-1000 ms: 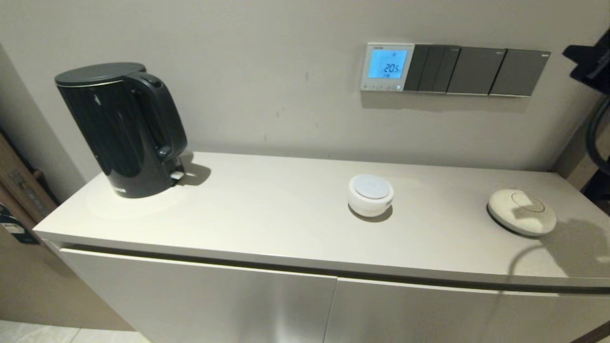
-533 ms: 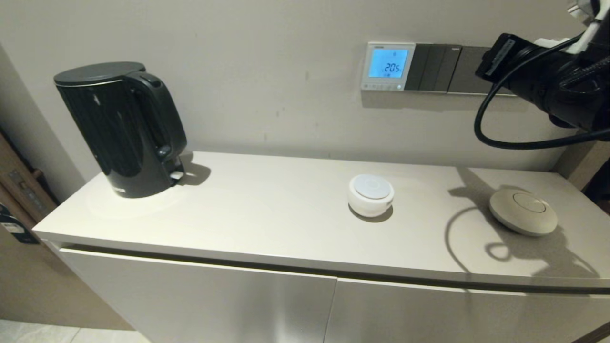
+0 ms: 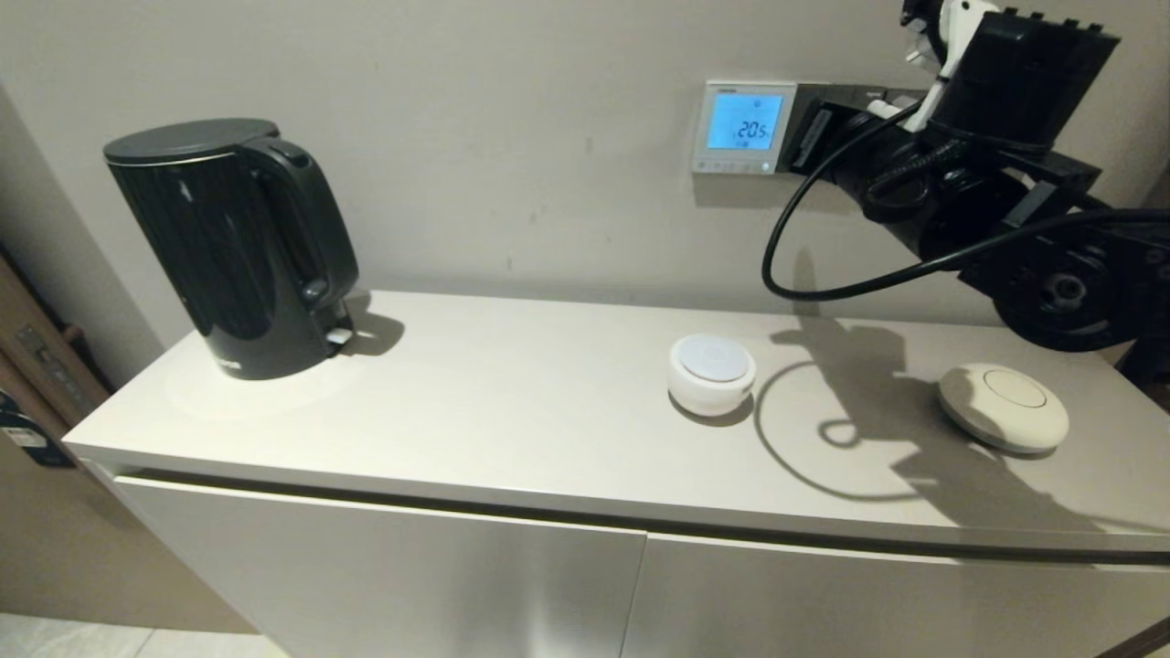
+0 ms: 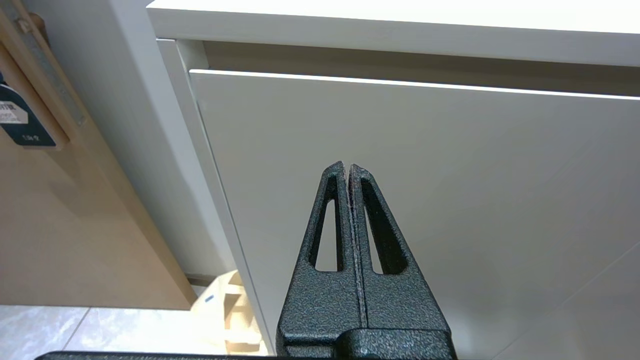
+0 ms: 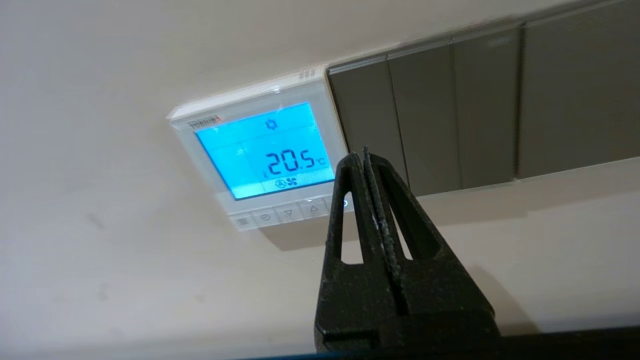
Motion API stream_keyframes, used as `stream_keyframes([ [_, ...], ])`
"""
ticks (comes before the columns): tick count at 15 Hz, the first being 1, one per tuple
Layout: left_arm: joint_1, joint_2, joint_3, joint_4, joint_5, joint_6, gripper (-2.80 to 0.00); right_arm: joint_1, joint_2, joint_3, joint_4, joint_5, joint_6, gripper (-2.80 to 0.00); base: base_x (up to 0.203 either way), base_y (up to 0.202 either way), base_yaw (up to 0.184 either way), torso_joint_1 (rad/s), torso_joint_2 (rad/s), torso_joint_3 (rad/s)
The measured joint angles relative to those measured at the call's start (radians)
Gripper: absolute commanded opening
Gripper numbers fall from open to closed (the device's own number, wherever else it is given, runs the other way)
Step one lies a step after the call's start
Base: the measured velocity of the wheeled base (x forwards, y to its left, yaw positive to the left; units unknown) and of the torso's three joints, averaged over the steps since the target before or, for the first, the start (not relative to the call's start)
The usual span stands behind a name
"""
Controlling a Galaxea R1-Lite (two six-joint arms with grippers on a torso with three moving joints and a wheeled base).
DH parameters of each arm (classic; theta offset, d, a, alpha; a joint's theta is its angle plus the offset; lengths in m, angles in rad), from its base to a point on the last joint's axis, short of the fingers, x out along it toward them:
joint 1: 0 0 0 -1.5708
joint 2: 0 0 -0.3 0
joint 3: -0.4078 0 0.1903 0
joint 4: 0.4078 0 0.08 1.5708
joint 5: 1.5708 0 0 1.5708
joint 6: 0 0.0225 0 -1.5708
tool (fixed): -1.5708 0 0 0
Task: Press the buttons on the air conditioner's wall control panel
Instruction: Turn off the central air conditioner
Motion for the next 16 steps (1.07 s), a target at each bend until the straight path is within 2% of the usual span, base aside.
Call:
stream_keyframes([
  [2, 0.0, 0.0, 0.0, 0.0, 0.0, 0.0, -2.8, 0.009, 0.039, 0.0, -0.063, -0.022, -0.021, -2.8, 0.0, 0.0, 0.0, 0.0, 0.0, 0.0],
  [6, 0.0, 0.0, 0.0, 0.0, 0.0, 0.0, -2.8, 0.01, 0.088, 0.002, -0.089, -0.025, -0.032, -2.8, 0.0, 0.0, 0.0, 0.0, 0.0, 0.0],
  [16, 0.0, 0.0, 0.0, 0.0, 0.0, 0.0, -2.8, 0.009, 0.151, -0.014, -0.097, -0.024, -0.033, -2.8, 0.0, 0.0, 0.0, 0.0, 0.0, 0.0],
])
